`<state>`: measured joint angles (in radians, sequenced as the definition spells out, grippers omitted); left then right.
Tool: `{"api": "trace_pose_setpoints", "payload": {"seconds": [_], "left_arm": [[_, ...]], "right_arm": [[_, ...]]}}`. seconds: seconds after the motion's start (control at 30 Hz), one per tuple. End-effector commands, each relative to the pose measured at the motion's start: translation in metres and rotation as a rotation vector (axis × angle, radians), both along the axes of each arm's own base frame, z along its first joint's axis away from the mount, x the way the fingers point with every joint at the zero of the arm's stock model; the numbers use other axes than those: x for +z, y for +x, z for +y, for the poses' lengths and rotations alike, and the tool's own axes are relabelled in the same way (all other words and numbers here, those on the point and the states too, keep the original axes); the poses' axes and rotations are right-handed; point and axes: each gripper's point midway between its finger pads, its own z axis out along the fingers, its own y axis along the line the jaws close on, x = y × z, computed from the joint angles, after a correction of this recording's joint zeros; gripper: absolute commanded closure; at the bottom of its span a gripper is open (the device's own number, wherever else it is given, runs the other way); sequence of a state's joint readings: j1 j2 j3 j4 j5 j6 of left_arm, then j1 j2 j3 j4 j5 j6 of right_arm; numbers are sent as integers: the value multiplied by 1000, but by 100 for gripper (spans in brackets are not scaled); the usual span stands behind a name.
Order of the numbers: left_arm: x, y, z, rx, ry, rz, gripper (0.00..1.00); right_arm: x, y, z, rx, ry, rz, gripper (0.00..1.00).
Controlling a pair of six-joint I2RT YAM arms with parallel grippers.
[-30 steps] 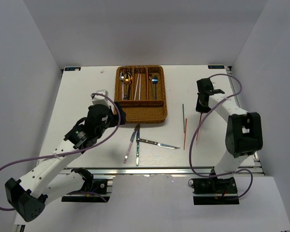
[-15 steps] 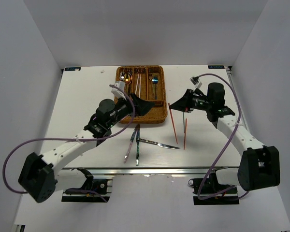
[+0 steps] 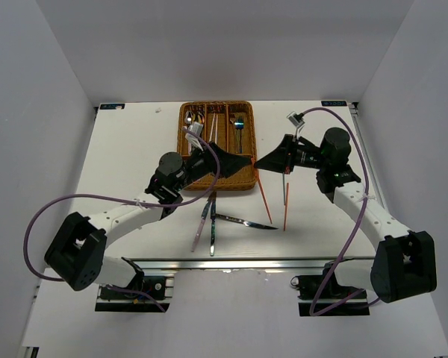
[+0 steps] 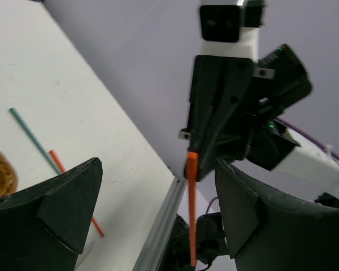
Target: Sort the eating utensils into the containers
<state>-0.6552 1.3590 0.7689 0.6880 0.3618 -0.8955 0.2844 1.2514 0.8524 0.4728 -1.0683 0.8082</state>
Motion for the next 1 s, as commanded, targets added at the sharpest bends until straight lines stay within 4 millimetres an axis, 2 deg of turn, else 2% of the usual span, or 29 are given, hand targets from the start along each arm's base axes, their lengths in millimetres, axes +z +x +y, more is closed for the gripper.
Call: {"api": "trace_pose_setpoints", "payload": {"seconds": [0.0, 0.07, 0.1, 0.27, 0.3, 0.4, 0.47, 0.5, 0.57, 0.6, 0.63, 0.67, 0.7, 0.77, 0.8, 0.97], "left_arm": [[27, -23, -4, -118, -107, -90, 10], [18, -35, -6, -169, -125, -80, 5], [22, -44, -7, -206, -149, -118, 3], [3, -49, -19, -274, -158, -68, 2], [6, -51, -24, -289, -163, -75, 2], [0, -47, -34, -291, -130, -70, 7], [-3, -44, -39, -286, -111, -78, 13], [-1, -44, -40, -289, -112, -87, 21], [7, -44, -44, -297, -124, -106, 41], [5, -42, -46, -296, -115, -95, 52], [3, -41, -48, -296, -105, -95, 70], [6, -38, -51, -297, -103, -97, 76], [0, -35, -53, -293, -85, -84, 87], [0, -32, -55, -290, -78, -87, 92], [-2, -32, -56, -291, -70, -79, 100], [-4, -22, -57, -253, -8, -106, 100]], "right_arm": [[5, 7, 1, -41, 15, -18, 100], [6, 14, 1, -79, 20, -11, 100], [7, 16, 1, -91, 27, 1, 100], [24, 15, 2, -113, 72, -46, 100], [27, 16, 2, -124, 76, -51, 100], [35, 17, 3, -131, 94, -60, 100], [38, 17, 5, -129, 106, -51, 100], [40, 18, 6, -137, 113, -53, 100], [40, 21, 7, -152, 117, -52, 100], [40, 22, 8, -159, 119, -50, 100], [41, 23, 9, -159, 124, -56, 100], [41, 22, 9, -157, 130, -54, 100], [44, 21, 10, -154, 141, -57, 100], [45, 21, 10, -154, 147, -55, 100], [44, 22, 9, -160, 148, -53, 100], [42, 23, 9, -170, 143, -55, 100]]}}
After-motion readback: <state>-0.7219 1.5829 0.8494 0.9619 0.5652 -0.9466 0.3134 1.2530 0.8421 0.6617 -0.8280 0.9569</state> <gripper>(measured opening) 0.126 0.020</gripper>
